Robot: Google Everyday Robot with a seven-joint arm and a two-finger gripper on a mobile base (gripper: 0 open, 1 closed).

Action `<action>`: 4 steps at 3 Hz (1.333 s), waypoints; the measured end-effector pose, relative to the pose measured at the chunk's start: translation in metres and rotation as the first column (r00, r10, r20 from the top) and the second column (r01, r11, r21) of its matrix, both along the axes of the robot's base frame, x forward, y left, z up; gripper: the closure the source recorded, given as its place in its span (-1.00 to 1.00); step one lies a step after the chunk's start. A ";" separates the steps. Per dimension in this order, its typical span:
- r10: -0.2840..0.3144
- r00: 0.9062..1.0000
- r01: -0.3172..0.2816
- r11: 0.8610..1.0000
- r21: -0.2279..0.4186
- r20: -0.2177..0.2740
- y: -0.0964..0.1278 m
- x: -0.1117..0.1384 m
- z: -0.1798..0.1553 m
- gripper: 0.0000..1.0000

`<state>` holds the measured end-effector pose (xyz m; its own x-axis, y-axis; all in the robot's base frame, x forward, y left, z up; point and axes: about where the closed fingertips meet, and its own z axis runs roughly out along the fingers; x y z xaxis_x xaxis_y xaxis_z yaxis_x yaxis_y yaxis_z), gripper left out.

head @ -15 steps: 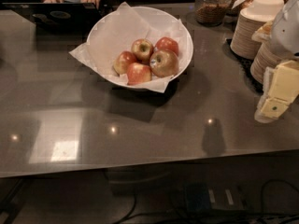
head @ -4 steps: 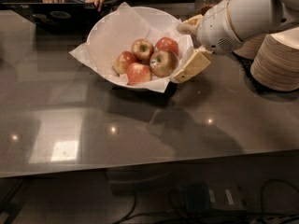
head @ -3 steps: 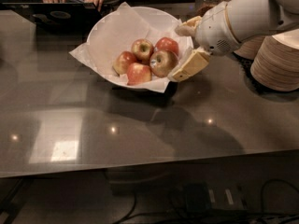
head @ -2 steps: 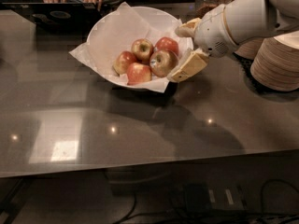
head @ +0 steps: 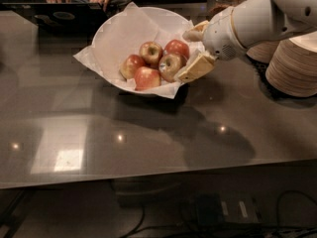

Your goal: Pick apple from white bowl

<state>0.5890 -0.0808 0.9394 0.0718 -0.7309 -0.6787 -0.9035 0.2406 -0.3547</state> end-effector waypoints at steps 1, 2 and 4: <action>0.013 1.000 -0.013 1.000 -0.004 0.014 0.009 0.012 0.003 -0.46; 0.009 1.000 -0.009 1.000 -0.005 0.009 0.011 0.019 -0.002 -0.46; 0.002 1.000 -0.003 1.000 -0.010 -0.019 0.010 0.021 -0.017 -0.42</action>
Offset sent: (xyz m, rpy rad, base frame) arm 0.0165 0.0087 0.0060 -0.0072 -0.0208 0.0137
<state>0.6096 -0.0705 0.9224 0.0605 -0.7376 -0.6725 -0.9108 0.2348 -0.3395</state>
